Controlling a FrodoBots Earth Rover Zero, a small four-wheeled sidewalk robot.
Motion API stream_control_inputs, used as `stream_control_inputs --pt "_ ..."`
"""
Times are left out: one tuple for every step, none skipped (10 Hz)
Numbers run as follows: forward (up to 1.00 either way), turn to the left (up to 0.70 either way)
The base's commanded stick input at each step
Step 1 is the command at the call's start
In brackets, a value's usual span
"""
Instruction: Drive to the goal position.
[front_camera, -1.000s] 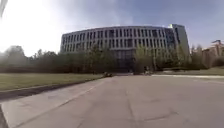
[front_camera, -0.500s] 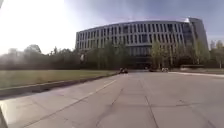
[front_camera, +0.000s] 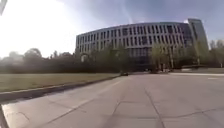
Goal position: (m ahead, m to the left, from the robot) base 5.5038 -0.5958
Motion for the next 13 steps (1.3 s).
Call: stream_control_inputs --pt "0.7 -0.02" --pt "0.7 -0.35" --pt "0.7 -0.35" --pt "0.7 -0.35" --pt "0.7 -0.29" --pt "0.7 -0.02" --pt "0.7 0.0" --pt "0.7 0.0" --pt "0.7 0.0" --pt "0.7 0.0" --pt "0.7 0.0" --pt "0.7 0.0" --pt "0.7 0.0"
